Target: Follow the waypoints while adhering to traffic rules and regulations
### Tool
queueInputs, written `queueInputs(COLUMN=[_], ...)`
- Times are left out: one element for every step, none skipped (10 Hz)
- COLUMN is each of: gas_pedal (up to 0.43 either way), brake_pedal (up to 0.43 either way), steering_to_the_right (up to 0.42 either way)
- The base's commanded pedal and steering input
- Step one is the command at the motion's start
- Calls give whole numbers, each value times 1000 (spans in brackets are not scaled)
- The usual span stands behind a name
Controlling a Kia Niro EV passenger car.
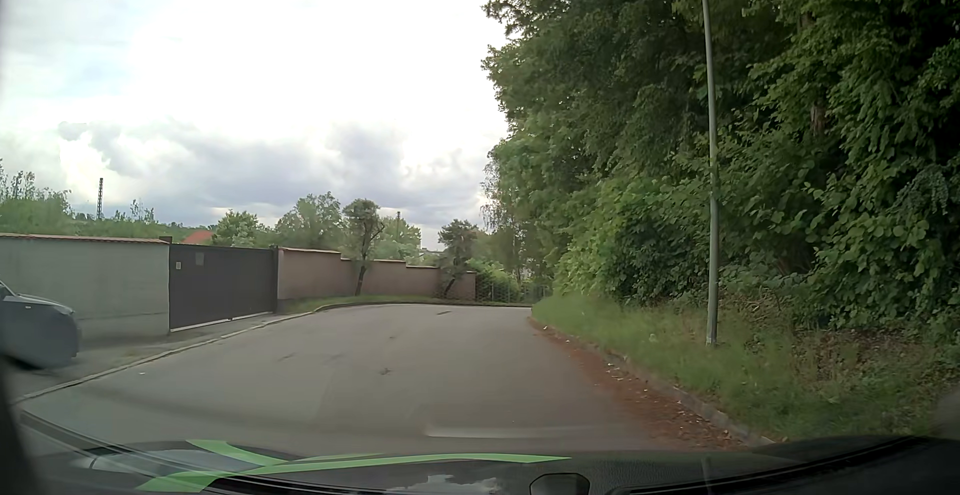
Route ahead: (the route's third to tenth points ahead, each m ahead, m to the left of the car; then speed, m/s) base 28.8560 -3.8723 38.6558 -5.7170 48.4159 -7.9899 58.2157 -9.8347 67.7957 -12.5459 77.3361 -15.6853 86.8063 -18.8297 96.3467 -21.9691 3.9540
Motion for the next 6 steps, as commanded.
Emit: queueInputs(gas_pedal=[110, 110, 110, 110, 98, 98], brake_pedal=[0, 0, 0, 0, 0, 0], steering_to_the_right=[-56, -56, -56, -56, -56, -55])
